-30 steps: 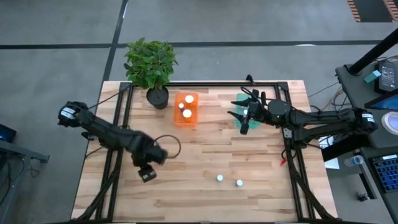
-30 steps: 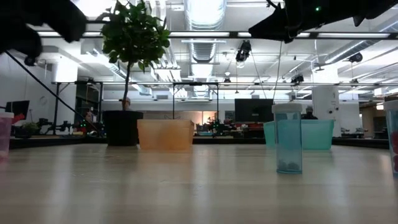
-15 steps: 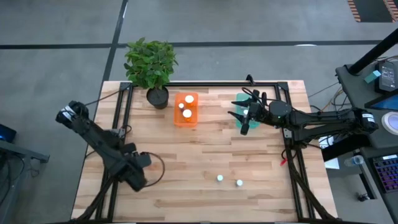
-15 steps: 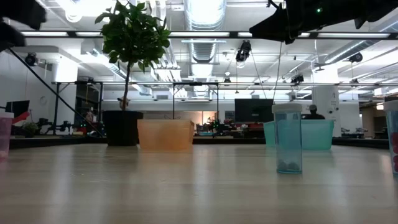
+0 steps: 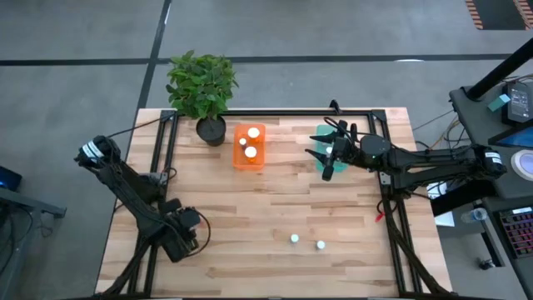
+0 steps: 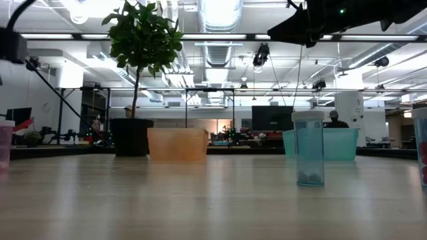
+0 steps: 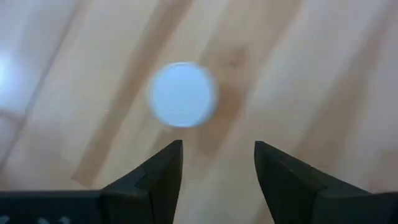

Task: Pick and place medicine bottles into bin by pill shape (circle, oval)
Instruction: Put the pink tablet bottle into the green bin

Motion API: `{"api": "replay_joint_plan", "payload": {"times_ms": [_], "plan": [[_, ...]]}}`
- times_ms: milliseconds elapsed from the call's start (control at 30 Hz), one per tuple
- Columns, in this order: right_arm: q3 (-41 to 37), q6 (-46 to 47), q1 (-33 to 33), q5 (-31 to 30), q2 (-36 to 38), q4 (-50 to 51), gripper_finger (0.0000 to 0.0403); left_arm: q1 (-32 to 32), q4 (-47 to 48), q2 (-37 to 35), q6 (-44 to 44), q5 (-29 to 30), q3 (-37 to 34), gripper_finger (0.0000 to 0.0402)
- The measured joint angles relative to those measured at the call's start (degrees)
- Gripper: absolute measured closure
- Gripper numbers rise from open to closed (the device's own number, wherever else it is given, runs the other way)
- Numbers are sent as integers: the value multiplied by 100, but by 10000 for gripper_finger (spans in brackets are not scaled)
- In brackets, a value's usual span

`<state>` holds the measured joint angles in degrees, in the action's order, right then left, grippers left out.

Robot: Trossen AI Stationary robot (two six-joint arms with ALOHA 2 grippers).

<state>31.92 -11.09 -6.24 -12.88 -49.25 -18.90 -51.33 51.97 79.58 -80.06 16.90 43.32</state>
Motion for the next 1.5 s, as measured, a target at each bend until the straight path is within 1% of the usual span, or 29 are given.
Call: {"api": "replay_joint_plan", "payload": {"times_ms": [133, 233, 467, 533, 700, 767, 900, 1100, 1233, 1400, 1500], "plan": [[0, 0, 0, -1, 0, 0, 211, 0, -54, 25, -382, 228, -317, 221], [0, 2, 0, -2, 0, 2, 211, 0, -107, 23, -507, 569, -424, 221], [0, 13, 0, -2, -2, -2, 211, -4, -1180, 20, -44, 734, -724, 221], [0, 17, 0, -2, -2, -1, 211, -4, -1216, 39, -58, 891, -772, 221], [0, 72, 0, -12, -2, 0, 211, -2, -1251, 42, -63, 1531, -823, 221], [0, 76, 0, -17, -2, 0, 211, -2, -1257, 42, -65, 1673, -833, 221], [0, 79, 0, -20, -2, 0, 211, -2, -1260, 42, -69, 1654, -849, 223], [0, 105, 0, -20, -2, 0, 211, -6, -1255, 42, -75, 1303, -849, 246], [0, 107, 0, -20, -2, 0, 211, -7, -1258, 42, -62, 1231, -849, 270], [0, 145, 0, -22, -2, 6, 211, -7, -1258, 12, -60, 1227, -849, 312], [0, 149, 0, -22, -2, 14, 211, -6, -1255, 12, -58, 1223, -812, 328]]}}
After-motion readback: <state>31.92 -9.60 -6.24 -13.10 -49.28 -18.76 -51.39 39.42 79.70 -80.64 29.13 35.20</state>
